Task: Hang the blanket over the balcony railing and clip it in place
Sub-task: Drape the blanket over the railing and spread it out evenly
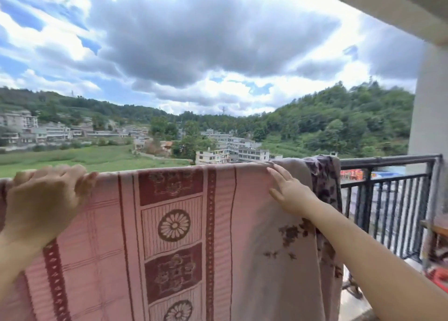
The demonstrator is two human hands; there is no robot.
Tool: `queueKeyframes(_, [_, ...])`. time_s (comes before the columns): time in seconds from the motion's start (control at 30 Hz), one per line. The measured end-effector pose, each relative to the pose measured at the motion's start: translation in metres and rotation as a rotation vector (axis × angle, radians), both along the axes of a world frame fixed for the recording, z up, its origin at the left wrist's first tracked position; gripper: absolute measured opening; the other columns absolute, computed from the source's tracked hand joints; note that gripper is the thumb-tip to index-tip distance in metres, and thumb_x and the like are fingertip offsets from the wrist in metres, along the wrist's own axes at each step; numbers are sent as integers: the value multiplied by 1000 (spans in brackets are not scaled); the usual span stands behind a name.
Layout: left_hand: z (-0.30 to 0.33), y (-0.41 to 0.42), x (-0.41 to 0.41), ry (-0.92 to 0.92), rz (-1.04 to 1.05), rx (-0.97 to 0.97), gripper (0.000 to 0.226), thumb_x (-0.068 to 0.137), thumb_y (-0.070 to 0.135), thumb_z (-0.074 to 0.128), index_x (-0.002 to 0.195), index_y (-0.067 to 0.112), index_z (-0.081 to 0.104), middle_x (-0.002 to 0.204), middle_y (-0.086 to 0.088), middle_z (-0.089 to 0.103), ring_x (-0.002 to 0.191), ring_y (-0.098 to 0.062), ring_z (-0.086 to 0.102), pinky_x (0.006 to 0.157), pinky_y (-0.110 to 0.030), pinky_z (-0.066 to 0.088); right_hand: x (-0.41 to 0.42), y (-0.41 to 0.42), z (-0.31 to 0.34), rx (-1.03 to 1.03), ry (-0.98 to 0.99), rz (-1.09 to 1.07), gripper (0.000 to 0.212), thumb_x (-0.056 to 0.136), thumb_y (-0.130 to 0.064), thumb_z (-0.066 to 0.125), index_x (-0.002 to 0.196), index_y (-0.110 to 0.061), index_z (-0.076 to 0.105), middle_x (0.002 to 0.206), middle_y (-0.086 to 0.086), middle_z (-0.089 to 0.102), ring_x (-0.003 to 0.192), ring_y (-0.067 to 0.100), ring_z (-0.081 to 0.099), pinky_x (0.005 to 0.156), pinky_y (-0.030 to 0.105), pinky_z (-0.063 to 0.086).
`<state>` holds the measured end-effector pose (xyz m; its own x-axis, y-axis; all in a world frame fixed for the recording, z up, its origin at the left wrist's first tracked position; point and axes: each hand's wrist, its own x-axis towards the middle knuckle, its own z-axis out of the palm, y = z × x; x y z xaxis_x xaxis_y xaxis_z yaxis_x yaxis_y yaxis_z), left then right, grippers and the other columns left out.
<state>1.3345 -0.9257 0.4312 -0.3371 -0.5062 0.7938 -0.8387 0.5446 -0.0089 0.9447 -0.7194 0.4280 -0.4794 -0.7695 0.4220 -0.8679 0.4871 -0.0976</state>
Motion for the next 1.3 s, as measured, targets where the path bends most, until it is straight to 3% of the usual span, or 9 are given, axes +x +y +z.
queueKeyframes(0.17, [14,33,-64,102,133,84,64,92,48,22,73,1,60,66,-24,63,65,-38,59,69,-52,52,-87,51,-25,94,-114,12,57,94,-37,37,144,-16,22,154,7,19,137,27,29,109,45,32])
queueKeyframes(0.33, [25,115,-234,-126,-15,56,49,95,46,28,109,9,56,106,-16,63,99,-31,58,85,-42,46,-139,73,-14,-213,-167,185,39,91,-19,45,129,-9,49,133,13,50,120,26,49,101,31,37])
queueKeyframes(0.5, [35,152,-370,-283,-145,55,51,96,48,25,118,12,52,121,-14,56,114,-30,51,92,-42,42,-205,85,1,-547,-336,53,34,90,-9,42,121,0,53,119,20,60,112,32,55,91,32,41])
queueKeyframes(0.67, [46,153,-443,-63,-285,132,44,99,35,28,117,4,55,114,-18,63,105,-35,58,80,-38,46,-245,66,6,-553,-493,70,40,92,-26,48,119,2,52,116,19,61,108,32,56,86,34,41])
queueKeyframes(0.77, [39,136,-454,106,-277,43,37,98,29,33,105,4,60,101,-21,68,93,-38,63,75,-38,47,-251,44,4,-520,-515,154,32,89,-36,52,88,-4,56,84,11,60,84,29,56,70,35,39])
queueKeyframes(0.83, [33,130,-458,140,-230,-8,38,98,30,33,104,5,61,96,-21,70,89,-37,64,70,-36,45,-257,34,9,-571,-523,210,34,91,-33,50,66,-12,41,65,3,46,66,22,45,58,34,32])
queueKeyframes(0.9, [30,128,-463,158,-181,-45,41,99,33,31,105,6,61,92,-22,70,87,-38,64,65,-34,38,-272,32,25,-617,-497,249,37,94,-29,45,61,-15,39,60,1,43,64,21,43,55,32,32])
queueKeyframes(1.03, [29,130,-466,155,-103,-72,47,98,39,29,99,4,60,89,-24,69,84,-39,65,63,-33,34,-332,45,59,-604,-278,152,36,96,-22,38,90,3,63,89,20,64,89,33,56,70,34,38])
queueKeyframes(1.3, [30,146,-472,129,74,-15,58,99,39,27,94,-1,67,90,-28,68,86,-39,64,74,-38,46,-503,89,86,-711,-186,-136,40,96,-21,38,109,10,59,116,36,57,110,46,51,94,45,40])
